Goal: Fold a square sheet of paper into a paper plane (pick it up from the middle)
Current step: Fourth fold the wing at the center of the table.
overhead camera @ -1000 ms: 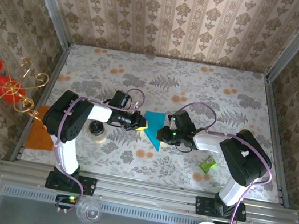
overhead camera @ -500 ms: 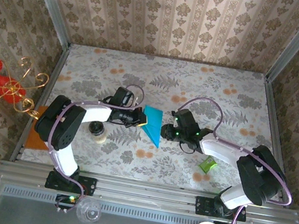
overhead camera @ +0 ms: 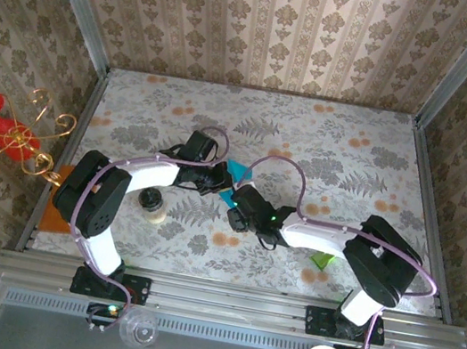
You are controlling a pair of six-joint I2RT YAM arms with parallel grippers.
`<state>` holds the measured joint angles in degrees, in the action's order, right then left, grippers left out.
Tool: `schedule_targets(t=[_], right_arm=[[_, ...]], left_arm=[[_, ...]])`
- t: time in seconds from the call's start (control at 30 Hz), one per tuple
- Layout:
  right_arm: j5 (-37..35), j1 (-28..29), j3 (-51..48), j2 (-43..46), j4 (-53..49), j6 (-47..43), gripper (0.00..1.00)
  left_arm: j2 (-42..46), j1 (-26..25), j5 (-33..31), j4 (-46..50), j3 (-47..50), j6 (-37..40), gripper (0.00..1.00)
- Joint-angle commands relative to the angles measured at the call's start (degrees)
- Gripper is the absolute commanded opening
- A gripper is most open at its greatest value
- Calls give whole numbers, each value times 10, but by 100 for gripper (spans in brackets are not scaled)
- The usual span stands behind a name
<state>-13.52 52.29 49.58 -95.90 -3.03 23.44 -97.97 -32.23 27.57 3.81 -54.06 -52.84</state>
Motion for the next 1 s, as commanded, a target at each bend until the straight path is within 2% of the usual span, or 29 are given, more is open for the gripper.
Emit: schedule_targets(t=[0.0,0.97], right_arm=[[-46,4,14,-16,17,-15,42],[-104,3,32,-76,45,-34,34]], left_arm=[[2,-3,-7,16,-12,-20,5],[0,-3,9,14,-3,-38,5]])
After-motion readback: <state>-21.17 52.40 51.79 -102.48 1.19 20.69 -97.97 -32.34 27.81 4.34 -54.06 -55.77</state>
